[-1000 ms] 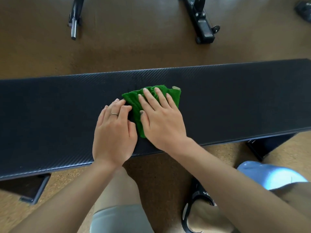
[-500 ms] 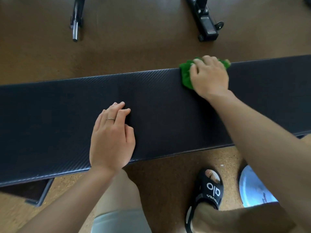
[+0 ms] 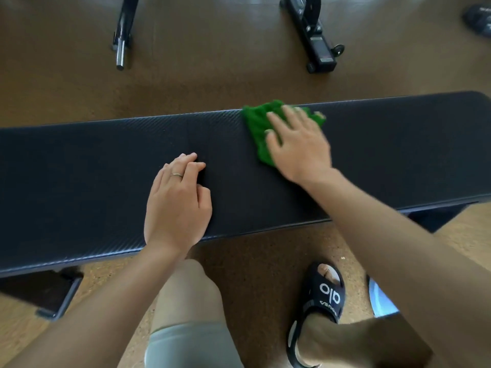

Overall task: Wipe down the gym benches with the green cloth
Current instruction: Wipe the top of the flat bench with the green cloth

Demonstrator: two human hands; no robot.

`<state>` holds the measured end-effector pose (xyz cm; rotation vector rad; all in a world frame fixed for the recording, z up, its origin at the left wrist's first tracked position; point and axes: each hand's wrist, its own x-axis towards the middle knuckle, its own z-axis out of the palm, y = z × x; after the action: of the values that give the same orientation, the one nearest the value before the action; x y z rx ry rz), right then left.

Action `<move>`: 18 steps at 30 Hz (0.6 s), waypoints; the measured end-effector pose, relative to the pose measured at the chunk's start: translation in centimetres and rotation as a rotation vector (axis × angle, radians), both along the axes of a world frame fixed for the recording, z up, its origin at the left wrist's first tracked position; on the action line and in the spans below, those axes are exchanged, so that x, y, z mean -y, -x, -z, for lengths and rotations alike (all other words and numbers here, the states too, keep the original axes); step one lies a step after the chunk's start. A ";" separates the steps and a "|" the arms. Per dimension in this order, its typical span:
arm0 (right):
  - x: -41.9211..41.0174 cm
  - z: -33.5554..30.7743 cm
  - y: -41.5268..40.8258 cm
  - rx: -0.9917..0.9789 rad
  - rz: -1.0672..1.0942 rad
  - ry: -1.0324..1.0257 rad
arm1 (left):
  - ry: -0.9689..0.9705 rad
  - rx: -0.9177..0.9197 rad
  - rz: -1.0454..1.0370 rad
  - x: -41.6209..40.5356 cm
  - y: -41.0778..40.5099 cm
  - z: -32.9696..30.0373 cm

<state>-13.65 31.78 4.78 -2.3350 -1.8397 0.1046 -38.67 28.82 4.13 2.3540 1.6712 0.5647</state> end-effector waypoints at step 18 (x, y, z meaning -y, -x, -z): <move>0.8 -0.3 14.1 -0.015 -0.255 0.155 | 0.047 -0.012 -0.293 -2.0 13.1 -0.8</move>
<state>-27.79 30.96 5.08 -2.1730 -2.1859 0.3061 -51.76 30.85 4.94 2.0974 2.0274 0.5521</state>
